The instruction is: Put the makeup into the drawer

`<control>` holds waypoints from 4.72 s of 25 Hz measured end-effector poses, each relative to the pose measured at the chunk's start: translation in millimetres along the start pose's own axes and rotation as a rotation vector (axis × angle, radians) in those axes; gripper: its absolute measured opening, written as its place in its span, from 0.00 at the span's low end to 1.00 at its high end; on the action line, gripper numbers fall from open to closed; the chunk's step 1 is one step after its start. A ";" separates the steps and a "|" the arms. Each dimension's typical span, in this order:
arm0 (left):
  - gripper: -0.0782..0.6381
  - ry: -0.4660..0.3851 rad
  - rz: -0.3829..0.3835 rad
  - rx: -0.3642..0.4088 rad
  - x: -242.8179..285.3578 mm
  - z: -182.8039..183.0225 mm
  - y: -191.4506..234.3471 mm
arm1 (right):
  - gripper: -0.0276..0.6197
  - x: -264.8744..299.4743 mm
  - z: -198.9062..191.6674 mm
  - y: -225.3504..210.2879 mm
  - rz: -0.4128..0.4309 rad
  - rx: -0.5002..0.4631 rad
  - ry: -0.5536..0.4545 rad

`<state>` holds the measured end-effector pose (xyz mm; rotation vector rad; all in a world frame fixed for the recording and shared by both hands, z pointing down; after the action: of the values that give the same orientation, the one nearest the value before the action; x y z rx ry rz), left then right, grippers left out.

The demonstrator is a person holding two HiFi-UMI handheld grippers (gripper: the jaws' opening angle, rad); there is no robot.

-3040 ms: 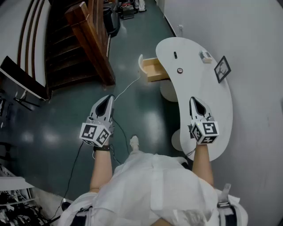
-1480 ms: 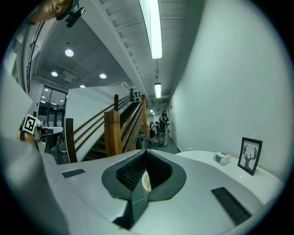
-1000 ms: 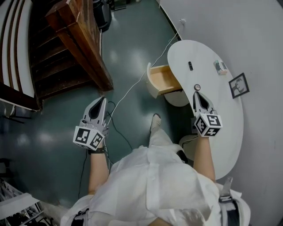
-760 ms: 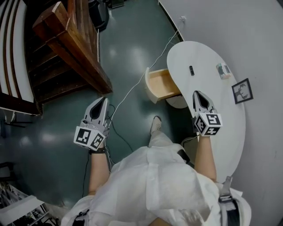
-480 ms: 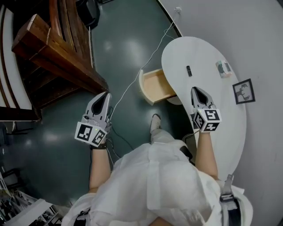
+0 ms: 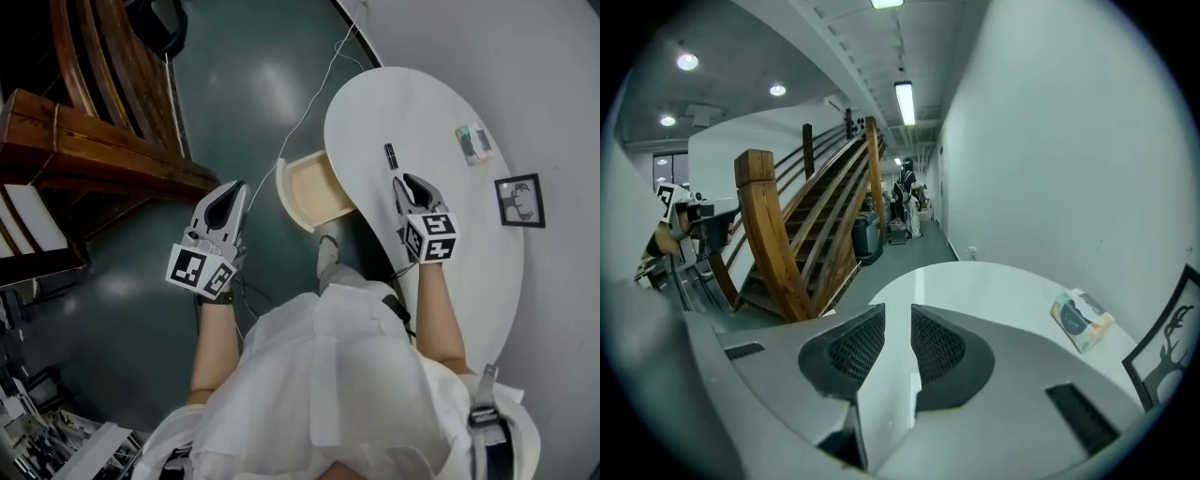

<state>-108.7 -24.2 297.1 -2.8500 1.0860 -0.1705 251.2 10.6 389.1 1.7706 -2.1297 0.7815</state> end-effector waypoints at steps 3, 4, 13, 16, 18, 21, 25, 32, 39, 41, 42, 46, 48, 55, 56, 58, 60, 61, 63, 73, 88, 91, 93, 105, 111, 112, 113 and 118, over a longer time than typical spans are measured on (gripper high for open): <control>0.13 0.023 -0.020 -0.004 24.2 -6.6 -0.2 | 0.15 25.5 -5.2 -17.3 -0.020 -0.007 0.062; 0.13 0.028 -0.025 -0.006 30.7 -8.6 -0.8 | 0.16 33.5 -7.5 -22.7 -0.026 -0.009 0.083; 0.13 0.065 -0.065 -0.023 65.8 -27.5 -10.3 | 0.18 83.7 -26.4 -50.7 -0.100 -0.026 0.234; 0.13 0.072 -0.089 -0.032 72.5 -32.9 -11.5 | 0.18 94.8 -30.0 -56.4 -0.125 -0.030 0.273; 0.13 0.077 -0.103 -0.039 76.6 -36.1 -10.5 | 0.18 101.8 -32.4 -60.0 -0.136 -0.033 0.303; 0.13 0.083 -0.124 -0.044 82.8 -40.2 -7.3 | 0.19 111.0 -36.4 -64.5 -0.151 -0.033 0.347; 0.13 0.083 -0.138 -0.041 89.6 -45.6 -1.6 | 0.19 120.5 -40.5 -69.9 -0.178 -0.014 0.382; 0.13 0.080 -0.134 -0.061 92.5 -54.2 5.7 | 0.19 133.1 -47.4 -78.1 -0.224 -0.030 0.449; 0.13 0.082 -0.134 -0.075 90.4 -60.6 4.6 | 0.18 135.8 -56.2 -82.6 -0.235 -0.012 0.496; 0.13 0.080 -0.129 -0.078 88.7 -61.6 6.0 | 0.18 134.5 -62.2 -82.3 -0.238 0.021 0.522; 0.13 0.080 -0.125 -0.079 87.5 -62.0 7.2 | 0.18 134.6 -62.9 -82.1 -0.240 0.026 0.526; 0.13 0.078 -0.113 -0.084 82.4 -63.6 9.6 | 0.18 132.8 -57.1 -82.0 -0.268 0.010 0.513; 0.13 0.078 -0.107 -0.086 78.2 -63.7 12.7 | 0.18 132.6 -52.4 -77.8 -0.279 0.000 0.506; 0.13 0.078 -0.080 -0.094 57.1 -64.2 28.5 | 0.17 149.3 -46.2 -44.4 -0.213 -0.025 0.473; 0.13 0.078 -0.076 -0.095 54.0 -64.8 30.2 | 0.17 151.5 -44.8 -40.1 -0.208 -0.032 0.464; 0.13 0.077 -0.068 -0.098 47.3 -66.0 34.7 | 0.17 154.7 -45.2 -30.4 -0.197 -0.030 0.464; 0.13 0.077 -0.061 -0.102 40.7 -67.3 39.8 | 0.17 158.1 -45.5 -18.7 -0.179 -0.036 0.461; 0.13 0.078 -0.059 -0.104 37.4 -67.9 42.2 | 0.17 160.2 -44.3 -11.6 -0.168 -0.046 0.453; 0.13 0.079 -0.055 -0.106 30.9 -69.0 46.5 | 0.17 163.9 -42.5 2.3 -0.148 -0.062 0.442; 0.13 0.081 -0.038 -0.112 7.1 -72.6 64.5 | 0.17 178.1 -45.0 53.2 -0.095 -0.104 0.443; 0.13 0.100 -0.030 -0.123 -6.2 -80.4 86.4 | 0.17 203.5 -72.0 110.9 0.004 -0.154 0.516; 0.13 0.103 -0.029 -0.123 -7.7 -82.4 89.1 | 0.17 208.3 -81.1 116.9 0.018 -0.153 0.542; 0.13 0.106 -0.028 -0.122 -8.5 -83.4 90.5 | 0.17 211.7 -87.6 120.0 0.028 -0.153 0.557; 0.13 0.131 -0.054 -0.146 2.7 -103.4 90.7 | 0.17 243.4 -95.6 141.8 0.040 -0.154 0.558; 0.13 0.129 -0.085 -0.151 17.8 -107.9 84.4 | 0.17 247.7 -122.8 137.2 0.029 -0.079 0.587; 0.13 0.128 -0.088 -0.152 19.9 -108.8 83.8 | 0.17 249.4 -128.4 134.7 0.026 -0.075 0.596; 0.13 0.129 -0.091 -0.153 21.9 -109.7 83.2 | 0.17 251.5 -134.5 132.0 0.022 -0.070 0.607; 0.13 0.135 -0.106 -0.159 28.3 -118.3 81.7 | 0.17 262.6 -177.3 120.2 0.010 -0.001 0.719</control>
<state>-157.4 -108.7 406.4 -3.0802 1.0136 -0.3020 52.9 -94.0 643.3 1.2067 -1.6429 1.1919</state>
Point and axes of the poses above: the fingertips, and each gripper's own axes: x forward along the fingers, y to its left, z out of its top, the point moved 6 cm from there along -x, backward along the fingers, and after that the axes turned 14 degrees about x, right-handed, at the moved point
